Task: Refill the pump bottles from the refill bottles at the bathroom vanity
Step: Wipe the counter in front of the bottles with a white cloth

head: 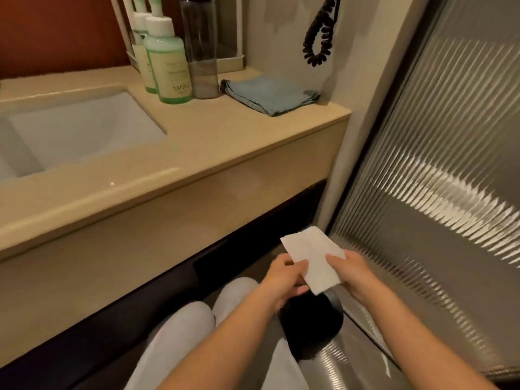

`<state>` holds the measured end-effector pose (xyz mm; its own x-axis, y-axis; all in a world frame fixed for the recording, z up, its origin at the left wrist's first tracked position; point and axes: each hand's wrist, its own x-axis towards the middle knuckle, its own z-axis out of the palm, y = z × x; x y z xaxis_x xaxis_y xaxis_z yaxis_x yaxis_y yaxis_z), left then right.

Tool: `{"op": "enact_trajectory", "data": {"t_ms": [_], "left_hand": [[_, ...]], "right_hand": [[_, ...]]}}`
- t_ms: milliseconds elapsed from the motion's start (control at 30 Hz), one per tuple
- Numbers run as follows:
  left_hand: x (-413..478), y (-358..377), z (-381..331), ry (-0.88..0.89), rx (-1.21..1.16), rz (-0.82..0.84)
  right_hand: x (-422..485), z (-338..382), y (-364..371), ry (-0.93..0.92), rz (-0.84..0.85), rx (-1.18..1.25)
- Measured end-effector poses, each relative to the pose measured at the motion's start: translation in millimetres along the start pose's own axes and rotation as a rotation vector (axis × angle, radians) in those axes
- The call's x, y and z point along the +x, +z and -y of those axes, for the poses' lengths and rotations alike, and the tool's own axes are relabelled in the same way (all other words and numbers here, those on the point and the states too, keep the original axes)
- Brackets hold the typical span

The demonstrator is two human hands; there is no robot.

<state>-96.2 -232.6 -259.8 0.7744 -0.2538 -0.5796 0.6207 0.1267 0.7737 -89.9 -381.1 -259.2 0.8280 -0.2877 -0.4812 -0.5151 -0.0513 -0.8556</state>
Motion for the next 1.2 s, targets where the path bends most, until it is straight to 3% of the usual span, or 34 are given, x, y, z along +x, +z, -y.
{"op": "enact_trajectory", "data": {"t_ms": [233,633,833,1000,1200], "left_hand": [[53.4,28.0,53.3,-0.214,0.131,-0.098],[131.5,32.3,91.3,-0.324,0.402,-0.136],[158.9,23.0,97.6,-0.367,0.388,-0.108],[168.3,8.8,94.9,-0.275,0.43,-0.045],[141.2,-17.9,65.3,-0.121,0.644,0.044]], "right_hand": [[37.8,-70.5,-5.8,0.298,-0.168,0.14],[117.5,-135.5,-7.8,0.513,-0.308,0.111],[145.1,-153.0,-8.8,0.559,-0.231,0.111],[139.0,-146.9,3.5,0.561,-0.072,0.183],[120.7,-107.9,24.8,0.389,0.063,-0.075]]}}
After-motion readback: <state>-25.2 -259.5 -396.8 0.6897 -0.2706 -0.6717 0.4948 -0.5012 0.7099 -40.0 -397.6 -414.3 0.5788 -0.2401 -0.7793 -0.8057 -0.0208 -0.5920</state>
